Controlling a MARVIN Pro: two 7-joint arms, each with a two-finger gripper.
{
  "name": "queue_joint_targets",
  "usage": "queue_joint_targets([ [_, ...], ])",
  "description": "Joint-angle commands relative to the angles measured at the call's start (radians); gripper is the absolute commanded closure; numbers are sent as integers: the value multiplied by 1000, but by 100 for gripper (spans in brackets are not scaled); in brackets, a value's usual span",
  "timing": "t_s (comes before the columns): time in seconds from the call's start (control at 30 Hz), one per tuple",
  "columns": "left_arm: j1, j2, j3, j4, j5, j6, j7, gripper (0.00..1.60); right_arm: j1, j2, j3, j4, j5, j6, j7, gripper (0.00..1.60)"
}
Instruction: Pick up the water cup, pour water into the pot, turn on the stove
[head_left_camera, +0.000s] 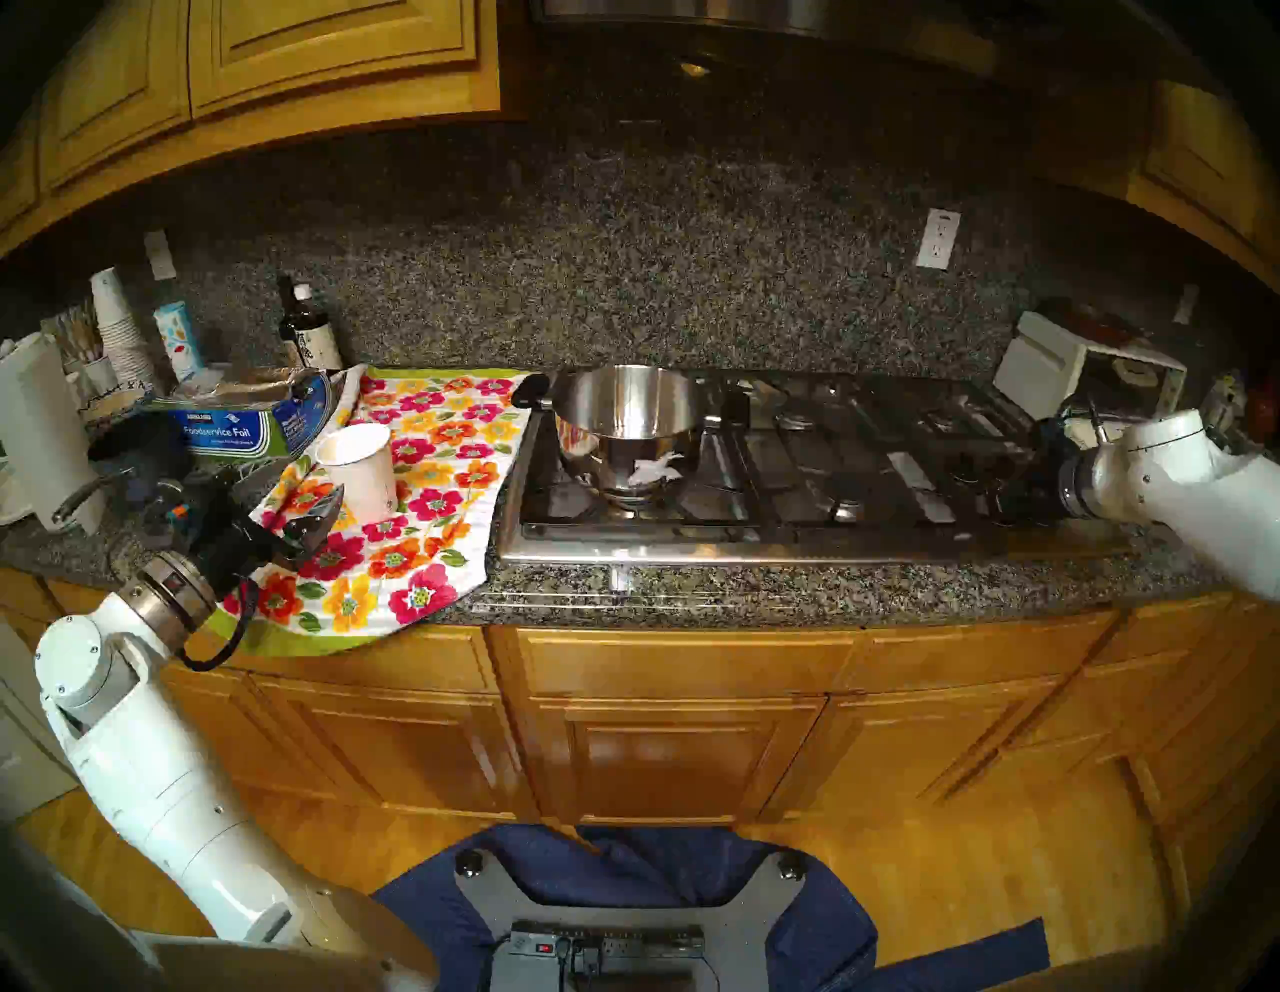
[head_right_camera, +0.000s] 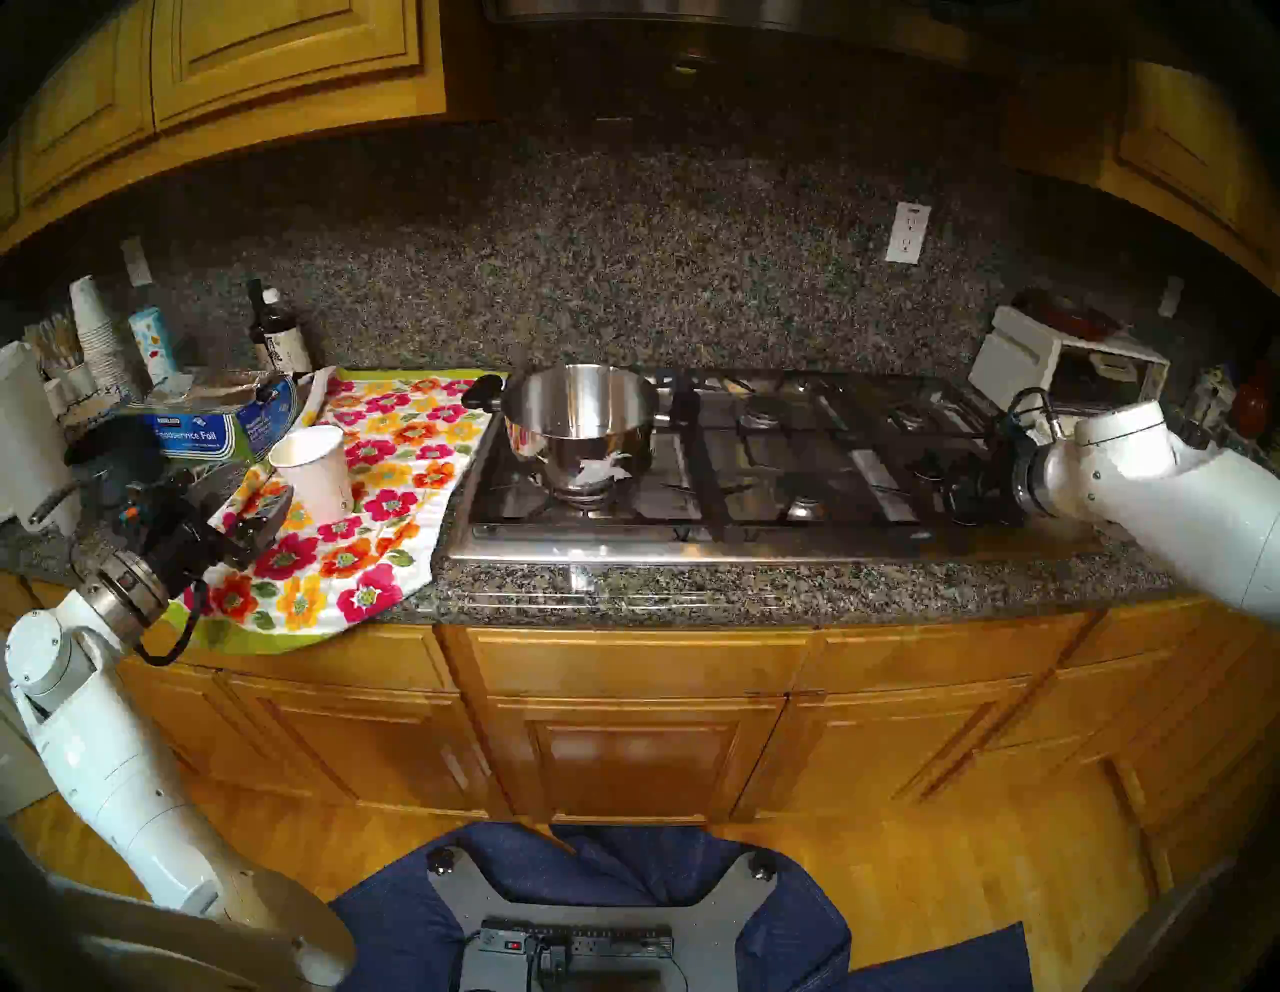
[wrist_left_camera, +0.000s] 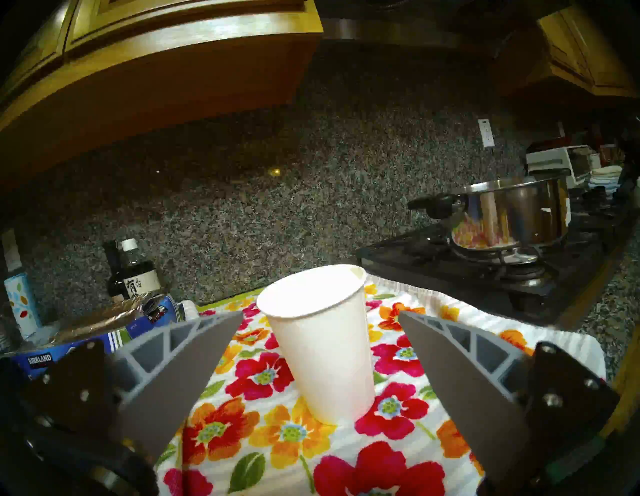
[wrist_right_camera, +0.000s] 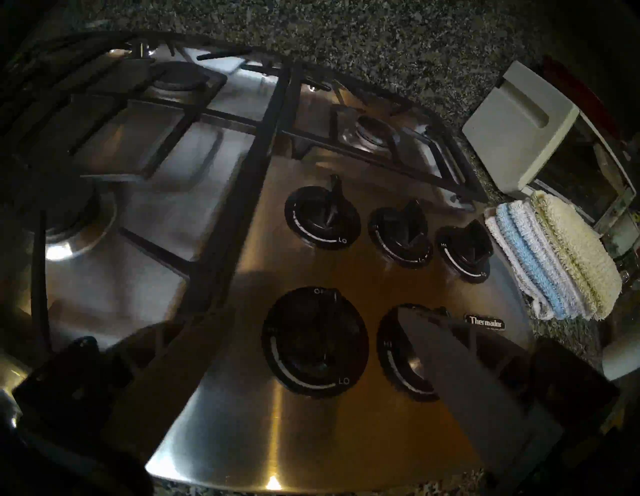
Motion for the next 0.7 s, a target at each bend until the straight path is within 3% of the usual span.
queue_joint_targets([
  [0.0,-24,8,2,-22,-18,2,-1,0,36,-2,19,40,92,-52,1,0],
  [0.17,-24,8,2,-22,-17,2,0,0,54,-2,26,77,155,-66,21,0],
  [0.67,-24,8,2,-23,-19,2,-1,0,75,-2,-13,71,147,-72,73,0],
])
